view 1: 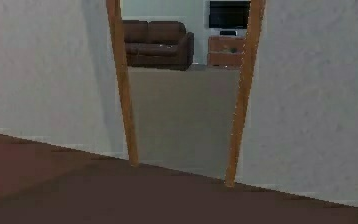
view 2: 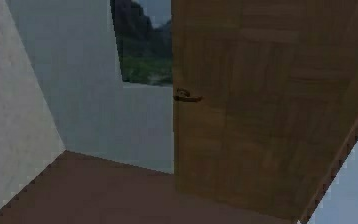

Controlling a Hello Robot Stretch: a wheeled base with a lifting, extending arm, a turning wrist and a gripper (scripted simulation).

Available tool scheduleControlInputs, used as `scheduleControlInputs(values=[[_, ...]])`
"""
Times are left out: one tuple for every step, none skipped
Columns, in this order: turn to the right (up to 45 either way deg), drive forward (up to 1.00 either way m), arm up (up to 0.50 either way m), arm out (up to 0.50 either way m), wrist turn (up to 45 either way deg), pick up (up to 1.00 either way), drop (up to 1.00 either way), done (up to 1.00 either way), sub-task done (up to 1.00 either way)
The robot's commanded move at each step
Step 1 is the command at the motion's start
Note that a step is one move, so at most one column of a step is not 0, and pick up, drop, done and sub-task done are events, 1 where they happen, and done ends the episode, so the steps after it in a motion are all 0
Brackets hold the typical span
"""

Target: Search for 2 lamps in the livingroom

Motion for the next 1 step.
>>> scheduleControlInputs(values=[[0.0, 1.00, 0.00, 0.00, 0.0, 0.00, 0.00, 0.00, 0.00]])
